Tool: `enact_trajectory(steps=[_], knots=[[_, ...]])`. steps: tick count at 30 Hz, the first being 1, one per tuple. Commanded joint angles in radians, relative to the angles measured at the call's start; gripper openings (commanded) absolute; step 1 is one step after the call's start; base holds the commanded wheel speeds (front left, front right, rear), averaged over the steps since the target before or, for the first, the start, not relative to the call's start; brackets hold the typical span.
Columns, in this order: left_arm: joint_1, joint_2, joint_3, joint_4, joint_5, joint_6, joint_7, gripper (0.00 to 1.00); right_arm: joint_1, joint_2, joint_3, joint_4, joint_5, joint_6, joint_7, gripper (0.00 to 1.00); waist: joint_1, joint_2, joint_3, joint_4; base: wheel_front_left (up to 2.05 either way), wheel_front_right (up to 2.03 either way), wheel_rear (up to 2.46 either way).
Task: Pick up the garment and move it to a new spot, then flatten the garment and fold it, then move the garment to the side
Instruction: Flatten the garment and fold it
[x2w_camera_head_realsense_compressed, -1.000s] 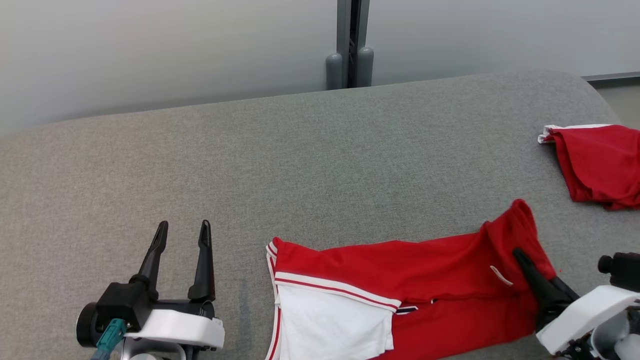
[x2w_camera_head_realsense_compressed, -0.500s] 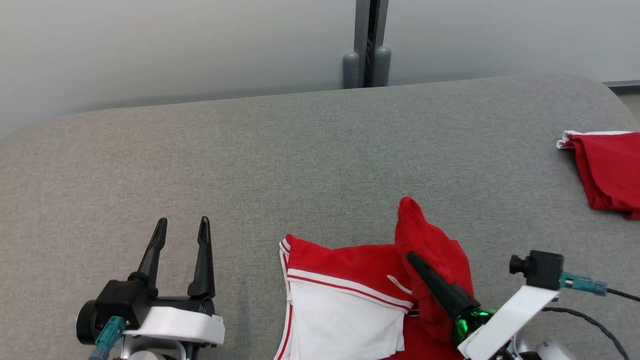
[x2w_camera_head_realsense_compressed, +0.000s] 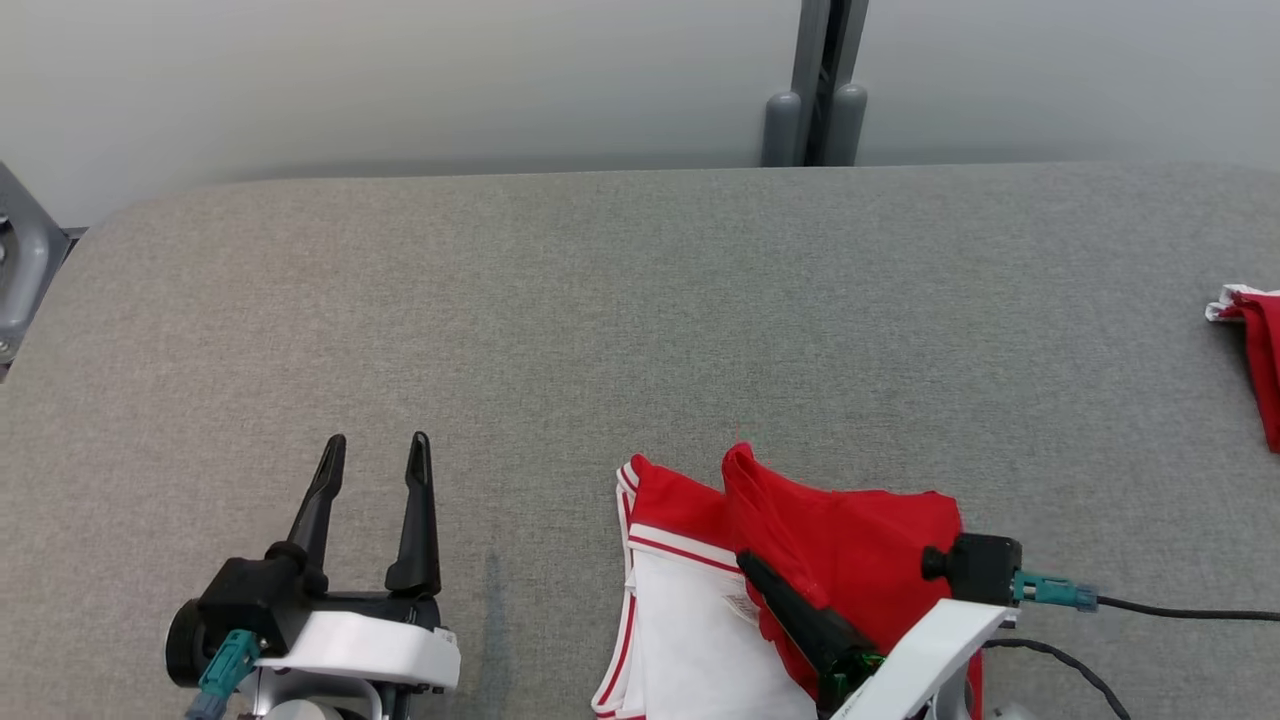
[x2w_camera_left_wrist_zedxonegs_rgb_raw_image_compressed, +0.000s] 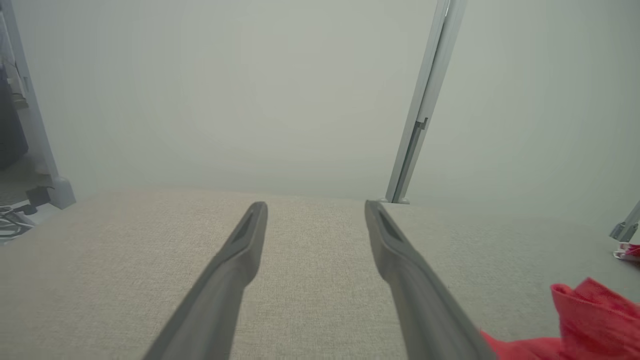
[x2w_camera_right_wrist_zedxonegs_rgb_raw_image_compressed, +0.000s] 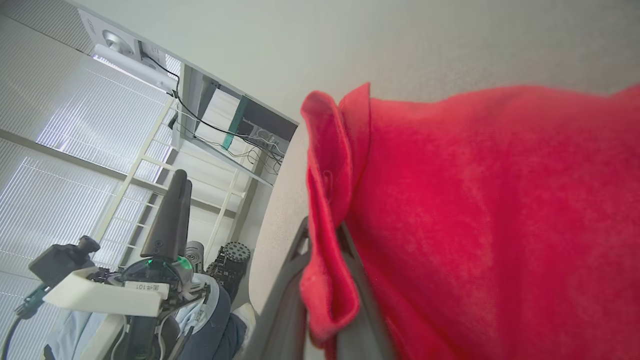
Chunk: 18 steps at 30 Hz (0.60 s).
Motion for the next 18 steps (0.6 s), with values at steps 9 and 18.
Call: enact_trajectory(steps=[9,18], knots=[[-0.034,0.003,-0.011,-0.005,-0.017,0.018,-0.003,1.0,-0.029,0.035,0.012,0.085,-0.028,0.0,0.009,0.0,0.0,0.0,0.029,0.05,0.0,0.0,0.0],[-0.036,0.003,-0.013,-0.001,-0.021,0.022,-0.003,1.0,-0.036,0.066,0.01,0.144,-0.045,0.0,0.044,1.0,0.0,0.0,0.039,0.061,0.0,0.0,0.0]])
